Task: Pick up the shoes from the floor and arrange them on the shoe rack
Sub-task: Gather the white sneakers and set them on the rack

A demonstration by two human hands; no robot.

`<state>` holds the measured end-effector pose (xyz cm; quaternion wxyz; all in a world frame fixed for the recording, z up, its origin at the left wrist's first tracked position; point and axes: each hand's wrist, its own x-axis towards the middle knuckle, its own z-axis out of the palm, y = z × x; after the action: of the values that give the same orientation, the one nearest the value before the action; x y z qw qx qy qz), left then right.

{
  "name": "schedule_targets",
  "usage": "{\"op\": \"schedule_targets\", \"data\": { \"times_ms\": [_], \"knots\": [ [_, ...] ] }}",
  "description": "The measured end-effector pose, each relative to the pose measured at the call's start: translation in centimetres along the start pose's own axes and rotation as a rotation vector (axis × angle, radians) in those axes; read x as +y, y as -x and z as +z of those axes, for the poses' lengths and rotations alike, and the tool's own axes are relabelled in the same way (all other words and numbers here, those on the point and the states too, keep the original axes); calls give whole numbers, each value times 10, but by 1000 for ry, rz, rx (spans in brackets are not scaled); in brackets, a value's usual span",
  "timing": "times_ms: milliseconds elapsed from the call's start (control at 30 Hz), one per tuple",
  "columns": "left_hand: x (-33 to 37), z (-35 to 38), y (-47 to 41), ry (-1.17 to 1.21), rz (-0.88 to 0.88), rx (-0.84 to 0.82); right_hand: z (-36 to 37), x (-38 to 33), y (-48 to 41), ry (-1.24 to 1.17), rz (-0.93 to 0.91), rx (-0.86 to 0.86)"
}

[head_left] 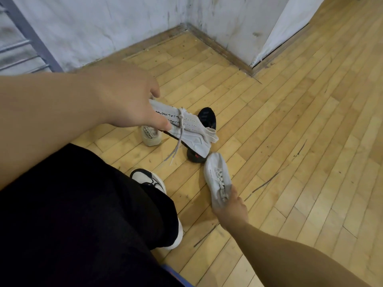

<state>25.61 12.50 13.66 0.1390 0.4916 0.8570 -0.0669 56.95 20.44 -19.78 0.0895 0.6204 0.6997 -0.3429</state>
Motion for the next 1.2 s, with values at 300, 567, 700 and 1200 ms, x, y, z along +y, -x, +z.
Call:
{"op": "schedule_targets", "data": {
  "times_ms": [300, 567, 700, 1200],
  "knots": [
    [-42, -22, 36, 179, -61, 126, -68, -53, 56, -308, -276, 179],
    [-54, -12, 61, 28, 194, 90, -134, -131, 81, -259, -578, 337],
    [-66, -6, 69, 21, 217, 109, -146, -158, 95, -139, -691, 363],
    [-85, 0, 77, 76, 171, 152, -143, -185, 110, -120, -733, 375]
  ]
}}
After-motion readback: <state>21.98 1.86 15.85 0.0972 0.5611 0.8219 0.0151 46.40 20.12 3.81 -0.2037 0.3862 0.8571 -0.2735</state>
